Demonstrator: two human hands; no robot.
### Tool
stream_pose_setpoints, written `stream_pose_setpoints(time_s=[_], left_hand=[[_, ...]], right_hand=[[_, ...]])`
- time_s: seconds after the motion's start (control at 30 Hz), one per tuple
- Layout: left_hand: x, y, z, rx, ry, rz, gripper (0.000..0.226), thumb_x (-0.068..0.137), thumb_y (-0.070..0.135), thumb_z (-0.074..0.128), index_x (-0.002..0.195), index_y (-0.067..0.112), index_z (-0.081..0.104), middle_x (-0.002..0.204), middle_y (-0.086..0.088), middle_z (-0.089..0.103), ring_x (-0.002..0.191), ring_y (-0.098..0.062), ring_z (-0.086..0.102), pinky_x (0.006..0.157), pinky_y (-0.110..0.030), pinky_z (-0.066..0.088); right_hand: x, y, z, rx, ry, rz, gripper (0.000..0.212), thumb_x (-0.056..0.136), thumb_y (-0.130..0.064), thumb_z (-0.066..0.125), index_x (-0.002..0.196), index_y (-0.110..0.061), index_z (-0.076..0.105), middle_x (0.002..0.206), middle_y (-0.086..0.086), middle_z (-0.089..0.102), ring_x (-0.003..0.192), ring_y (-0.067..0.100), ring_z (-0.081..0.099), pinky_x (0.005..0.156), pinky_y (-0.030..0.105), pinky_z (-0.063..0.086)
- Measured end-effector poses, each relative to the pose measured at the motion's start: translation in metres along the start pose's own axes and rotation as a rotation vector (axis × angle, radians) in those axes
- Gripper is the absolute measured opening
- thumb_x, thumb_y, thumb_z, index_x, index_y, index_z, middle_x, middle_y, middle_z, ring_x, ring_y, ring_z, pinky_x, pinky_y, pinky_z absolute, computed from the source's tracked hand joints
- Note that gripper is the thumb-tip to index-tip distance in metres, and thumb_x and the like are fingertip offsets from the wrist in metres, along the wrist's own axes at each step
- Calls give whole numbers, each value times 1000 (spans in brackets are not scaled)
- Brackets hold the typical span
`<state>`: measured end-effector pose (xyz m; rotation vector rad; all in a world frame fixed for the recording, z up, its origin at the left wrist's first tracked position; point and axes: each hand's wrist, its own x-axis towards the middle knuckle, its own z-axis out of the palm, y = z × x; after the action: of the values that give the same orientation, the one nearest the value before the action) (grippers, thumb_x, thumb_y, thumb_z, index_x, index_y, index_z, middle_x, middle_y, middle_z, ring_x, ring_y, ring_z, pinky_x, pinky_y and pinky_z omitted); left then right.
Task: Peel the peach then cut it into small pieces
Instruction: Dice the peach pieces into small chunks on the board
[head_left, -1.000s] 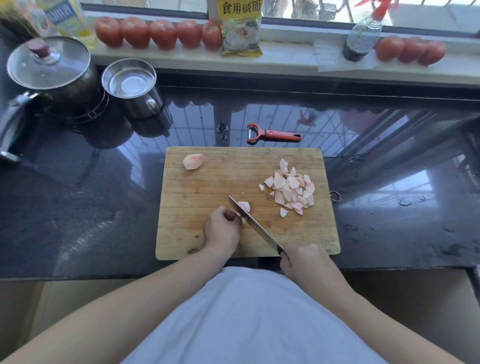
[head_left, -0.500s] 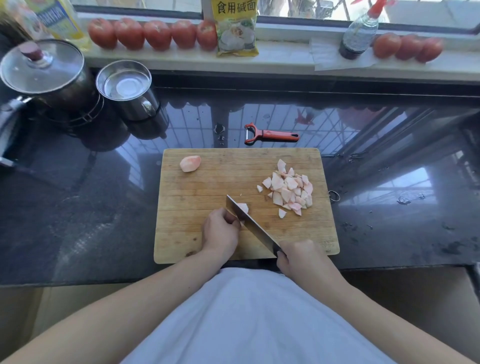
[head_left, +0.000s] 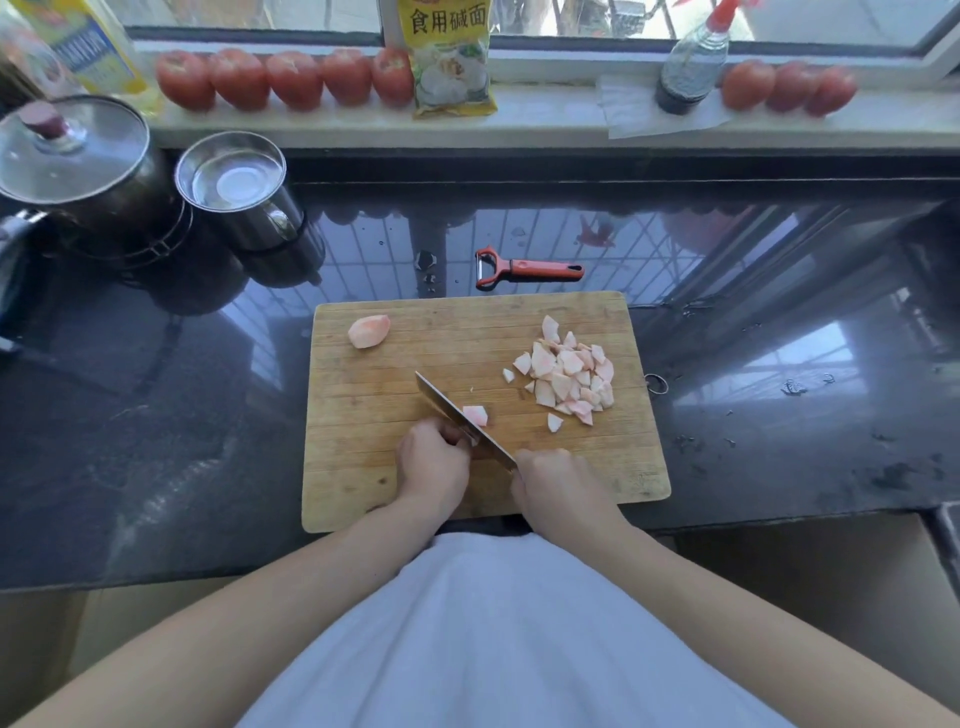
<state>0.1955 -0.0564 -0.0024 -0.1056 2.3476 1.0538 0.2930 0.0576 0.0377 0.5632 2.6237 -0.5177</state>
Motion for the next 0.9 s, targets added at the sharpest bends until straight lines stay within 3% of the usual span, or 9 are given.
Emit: stream_pose_setpoints(time_s=[0.23,0.3,0.4,0.47,0.57,0.67,0.8,0.9], left_hand=[[1,-7,-8,68,-70,113,12,94,21,69,86,24,60,98,7,71,98,-15,63,77,-33,50],[4,-9,-13,134,-137,192,8,97,22,64,99,30,65,104,6,72,105,-15,61,84,-32,50],[10,-5,-19,354,-243,277,24,104,23,55,121,26,73,119,4,72,114,-18,60,90,-30,47],[13,1,-22,508,-242,282,21,106,29,56,114,25,74,113,0,71,99,-20,62,75,-32,48],[10,7,-22,642,-208,300,21,105,33,57,98,20,72,92,0,65,78,-17,56,54,-29,36],[5,3,-17,631,-188,300,23,103,40,60,93,22,71,91,1,67,82,-21,60,58,-33,39],[-3,-8,-11,447,-110,290,15,100,36,63,90,25,64,90,7,63,87,-19,60,71,-37,52],[-7,-18,-9,386,-67,349,13,100,35,64,95,23,62,98,7,62,92,-18,58,73,-34,46]], right_hand=[[-4,23,-9,239,53,169,24,100,-26,46,81,-20,60,79,6,64,74,31,61,65,42,55],[-1,35,-18,244,84,213,23,100,-25,47,86,-18,65,82,7,66,75,32,62,68,43,57],[1,50,-31,231,132,248,25,98,-25,48,90,-15,69,86,10,68,78,32,63,69,43,57],[-3,54,-34,224,136,236,26,97,-26,48,79,-17,64,80,9,67,72,32,65,66,44,57],[-16,49,-32,261,98,237,34,96,-25,48,63,-20,49,70,8,64,63,30,66,60,43,57],[-26,39,-26,297,68,221,33,98,-22,49,67,-12,54,71,11,65,64,29,68,60,44,55],[-36,23,-15,324,37,156,31,99,-20,48,71,-8,56,67,8,64,62,28,67,61,42,56],[-39,17,-6,261,27,101,28,99,-19,48,72,-12,49,63,4,54,63,29,57,54,36,41]])
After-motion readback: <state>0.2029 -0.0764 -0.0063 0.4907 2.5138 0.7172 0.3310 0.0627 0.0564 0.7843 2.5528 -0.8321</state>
